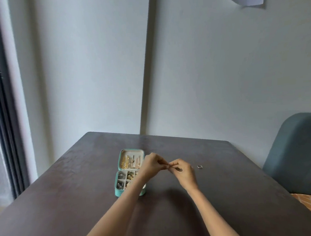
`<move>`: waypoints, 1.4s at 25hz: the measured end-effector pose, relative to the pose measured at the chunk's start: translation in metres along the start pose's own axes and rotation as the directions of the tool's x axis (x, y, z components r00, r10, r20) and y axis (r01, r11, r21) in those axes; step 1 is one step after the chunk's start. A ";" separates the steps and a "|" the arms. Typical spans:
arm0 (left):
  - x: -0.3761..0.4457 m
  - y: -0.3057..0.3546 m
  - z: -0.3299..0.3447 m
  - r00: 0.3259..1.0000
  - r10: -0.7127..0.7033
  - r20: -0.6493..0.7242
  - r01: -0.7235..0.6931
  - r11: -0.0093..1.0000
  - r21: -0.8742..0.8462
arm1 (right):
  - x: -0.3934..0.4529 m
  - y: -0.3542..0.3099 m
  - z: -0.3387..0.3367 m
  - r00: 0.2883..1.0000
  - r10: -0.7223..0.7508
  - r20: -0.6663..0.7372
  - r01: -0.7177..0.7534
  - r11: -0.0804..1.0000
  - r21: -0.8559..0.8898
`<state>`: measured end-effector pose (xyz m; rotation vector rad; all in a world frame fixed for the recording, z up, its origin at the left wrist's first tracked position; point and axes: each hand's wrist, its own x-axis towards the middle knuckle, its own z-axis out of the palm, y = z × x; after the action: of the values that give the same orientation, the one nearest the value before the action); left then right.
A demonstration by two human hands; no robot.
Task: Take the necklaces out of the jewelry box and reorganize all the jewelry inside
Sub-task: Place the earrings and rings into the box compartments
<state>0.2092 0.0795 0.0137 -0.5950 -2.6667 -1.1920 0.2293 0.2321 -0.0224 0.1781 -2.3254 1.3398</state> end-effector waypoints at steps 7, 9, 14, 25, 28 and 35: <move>-0.041 -0.044 -0.047 0.999 -0.031 0.039 0.024 0.986 0.166 | -0.020 -0.029 0.061 0.990 -0.031 0.137 0.043 0.995 -0.085; -0.047 -0.049 -0.056 0.999 -0.036 0.017 0.032 0.977 0.211 | -0.020 -0.037 0.067 0.983 -0.068 0.169 0.093 0.985 -0.144; -0.053 -0.057 -0.061 0.996 -0.085 0.010 0.079 0.965 0.251 | -0.020 -0.043 0.071 0.962 -0.141 0.234 0.194 0.956 -0.222; -0.062 -0.058 -0.055 1.000 -0.028 0.004 0.024 0.932 0.361 | -0.029 -0.041 0.068 0.950 -0.086 0.300 0.165 0.954 -0.249; -0.062 -0.056 -0.051 0.999 -0.037 0.021 0.026 0.921 0.388 | -0.031 -0.039 0.072 0.968 -0.047 0.246 0.101 0.972 -0.210; -0.056 -0.056 -0.059 0.994 -0.099 0.036 0.083 0.949 0.304 | -0.029 -0.040 0.076 0.973 0.023 0.231 0.009 0.991 -0.134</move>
<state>0.2361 -0.0147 -0.0015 -0.4610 -2.8671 -0.7702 0.2438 0.1440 -0.0363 0.2987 -2.6023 1.2164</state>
